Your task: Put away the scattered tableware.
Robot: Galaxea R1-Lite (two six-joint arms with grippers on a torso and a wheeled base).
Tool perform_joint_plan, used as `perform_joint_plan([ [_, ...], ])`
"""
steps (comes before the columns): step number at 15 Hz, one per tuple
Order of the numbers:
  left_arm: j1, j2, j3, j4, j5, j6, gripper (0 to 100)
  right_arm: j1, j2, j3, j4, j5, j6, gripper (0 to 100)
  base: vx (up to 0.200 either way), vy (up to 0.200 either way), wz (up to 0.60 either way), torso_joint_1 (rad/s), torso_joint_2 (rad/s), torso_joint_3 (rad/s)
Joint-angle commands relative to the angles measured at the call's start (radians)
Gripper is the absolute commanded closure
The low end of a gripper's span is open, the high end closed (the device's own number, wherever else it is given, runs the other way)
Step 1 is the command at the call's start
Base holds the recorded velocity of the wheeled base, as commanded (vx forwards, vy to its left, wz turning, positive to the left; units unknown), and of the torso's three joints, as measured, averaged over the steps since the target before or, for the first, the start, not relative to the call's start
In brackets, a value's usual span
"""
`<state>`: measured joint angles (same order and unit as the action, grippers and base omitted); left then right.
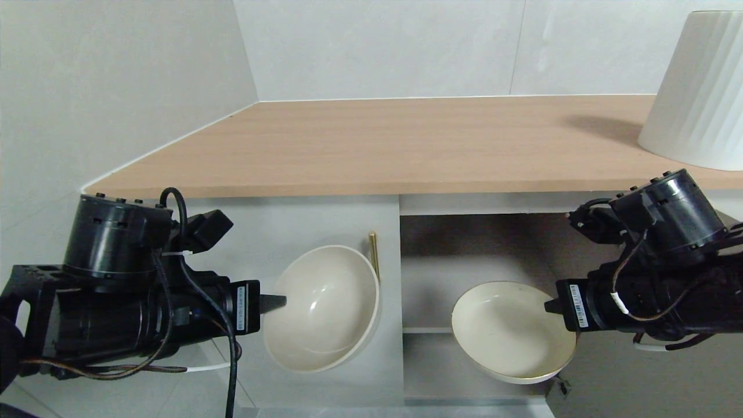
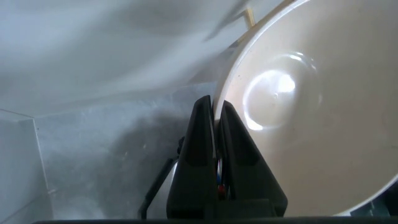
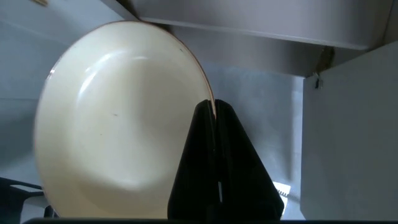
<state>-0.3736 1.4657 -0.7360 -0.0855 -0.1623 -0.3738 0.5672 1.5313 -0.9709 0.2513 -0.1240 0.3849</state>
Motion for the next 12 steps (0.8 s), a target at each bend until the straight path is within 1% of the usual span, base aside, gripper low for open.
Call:
perform_joint_plan([
  [1, -0.001, 0.002, 0.000, 0.000, 0.000, 0.000, 100, 0.000, 0.012, 0.000, 0.000, 0.000, 0.000, 100, 0.000, 0.000, 0.00, 0.000, 0.00, 0.000],
  [4, -0.001, 0.002, 0.000, 0.000, 0.000, 0.000, 100, 0.000, 0.056, 0.000, -0.009, 0.000, 0.000, 100, 0.000, 0.000, 0.00, 0.000, 0.00, 0.000],
  [9, -0.001, 0.004, 0.000, 0.000, -0.002, 0.000, 100, -0.006, 0.253, -0.002, -0.066, -0.005, 0.003, 100, 0.000, 0.000, 0.00, 0.000, 0.00, 0.000],
  [11, -0.001, 0.004, 0.000, 0.000, -0.002, 0.000, 100, -0.018, 0.340, -0.005, -0.113, -0.006, 0.009, 100, 0.000, 0.000, 0.00, 0.000, 0.00, 0.000],
  [12, -0.001, 0.004, 0.001, 0.000, -0.002, 0.000, 100, -0.030, 0.389, -0.005, -0.165, -0.008, 0.009, 100, 0.000, 0.000, 0.00, 0.000, 0.00, 0.000],
])
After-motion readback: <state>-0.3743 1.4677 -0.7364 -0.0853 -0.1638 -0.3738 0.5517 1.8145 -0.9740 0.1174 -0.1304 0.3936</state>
